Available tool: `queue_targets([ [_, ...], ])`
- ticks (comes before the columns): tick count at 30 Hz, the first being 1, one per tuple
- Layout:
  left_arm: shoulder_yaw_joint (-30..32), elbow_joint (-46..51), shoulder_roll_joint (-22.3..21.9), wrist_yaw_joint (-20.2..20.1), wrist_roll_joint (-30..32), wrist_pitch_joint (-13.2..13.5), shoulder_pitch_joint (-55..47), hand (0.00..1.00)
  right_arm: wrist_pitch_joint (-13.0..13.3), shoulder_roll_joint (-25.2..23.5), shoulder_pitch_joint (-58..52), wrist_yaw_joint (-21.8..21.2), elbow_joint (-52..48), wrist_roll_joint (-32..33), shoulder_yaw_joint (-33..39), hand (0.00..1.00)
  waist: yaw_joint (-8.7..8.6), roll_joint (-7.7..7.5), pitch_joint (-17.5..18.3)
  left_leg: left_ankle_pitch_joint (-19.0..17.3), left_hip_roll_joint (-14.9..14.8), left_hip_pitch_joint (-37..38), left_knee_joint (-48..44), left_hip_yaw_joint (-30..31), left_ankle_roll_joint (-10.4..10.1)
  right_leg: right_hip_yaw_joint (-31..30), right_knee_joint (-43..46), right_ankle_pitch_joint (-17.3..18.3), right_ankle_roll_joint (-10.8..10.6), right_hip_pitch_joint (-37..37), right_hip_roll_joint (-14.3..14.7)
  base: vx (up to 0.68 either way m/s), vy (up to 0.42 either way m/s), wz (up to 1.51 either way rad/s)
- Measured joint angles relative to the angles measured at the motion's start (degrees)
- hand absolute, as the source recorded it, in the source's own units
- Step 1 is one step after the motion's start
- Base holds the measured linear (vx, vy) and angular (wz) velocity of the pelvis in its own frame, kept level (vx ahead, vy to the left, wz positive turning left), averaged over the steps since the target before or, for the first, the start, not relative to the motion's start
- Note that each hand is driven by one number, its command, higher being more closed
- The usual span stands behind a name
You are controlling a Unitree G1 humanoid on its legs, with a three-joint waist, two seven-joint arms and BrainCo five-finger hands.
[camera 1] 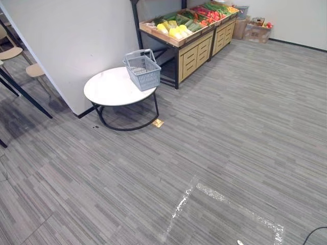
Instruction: Pick vegetable in the basket
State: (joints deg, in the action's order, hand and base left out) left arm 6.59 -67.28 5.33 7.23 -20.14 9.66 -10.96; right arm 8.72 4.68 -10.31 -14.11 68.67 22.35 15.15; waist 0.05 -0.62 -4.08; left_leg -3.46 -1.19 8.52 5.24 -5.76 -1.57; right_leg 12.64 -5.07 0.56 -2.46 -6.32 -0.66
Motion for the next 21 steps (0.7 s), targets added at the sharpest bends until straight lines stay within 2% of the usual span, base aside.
queue_targets([
  [3,-0.03,0.01,0.03,0.01,0.0,-0.21,0.0,0.0,0.17,-0.01,-0.03,1.11,-0.01,-0.01,-0.25,0.0,0.0,-0.26,-0.14,0.01,-0.01,0.11,0.0,-0.05,0.01,-0.06,0.07,0.0,0.0,0.0,0.0,-0.03,-0.004,-0.01],
  [6,-0.09,0.01,0.05,0.17,-0.01,-0.25,0.01,0.0,1.27,-0.34,-0.04,7.02,0.0,0.09,-0.99,0.0,-0.01,-0.26,-0.14,0.0,-0.01,0.39,0.01,-0.21,0.01,-0.25,0.08,0.0,0.0,-0.03,0.0,-0.05,-0.008,-0.03],
  [9,-0.12,0.0,0.05,0.37,-0.01,-0.24,0.02,0.0,1.5,-0.62,-0.03,9.57,-0.03,0.11,-0.89,0.0,-0.03,-0.25,-0.13,-0.02,-0.01,0.43,0.01,-0.42,-0.01,-0.47,0.08,0.0,0.0,0.01,0.01,-0.02,-0.004,-0.04],
  [14,-0.14,-0.01,0.02,1.36,0.02,-0.16,0.02,0.0,1.53,-0.95,-0.03,9.7,-0.03,0.04,0.19,0.0,-0.08,-0.25,-0.13,-0.07,-0.01,0.47,0.01,-0.61,-0.09,-0.61,0.03,-0.01,0.0,0.02,0.02,0.0,0.0,0.0],
  [21,-0.08,0.0,0.0,1.92,0.06,0.33,0.01,0.0,2.02,-0.88,-0.2,7.15,-0.11,0.13,0.19,0.0,-0.1,-0.24,-0.21,-0.11,-0.05,0.52,-0.02,-0.57,-0.15,-0.55,0.18,-0.03,-0.01,-0.04,0.03,0.0,0.0,0.0],
])
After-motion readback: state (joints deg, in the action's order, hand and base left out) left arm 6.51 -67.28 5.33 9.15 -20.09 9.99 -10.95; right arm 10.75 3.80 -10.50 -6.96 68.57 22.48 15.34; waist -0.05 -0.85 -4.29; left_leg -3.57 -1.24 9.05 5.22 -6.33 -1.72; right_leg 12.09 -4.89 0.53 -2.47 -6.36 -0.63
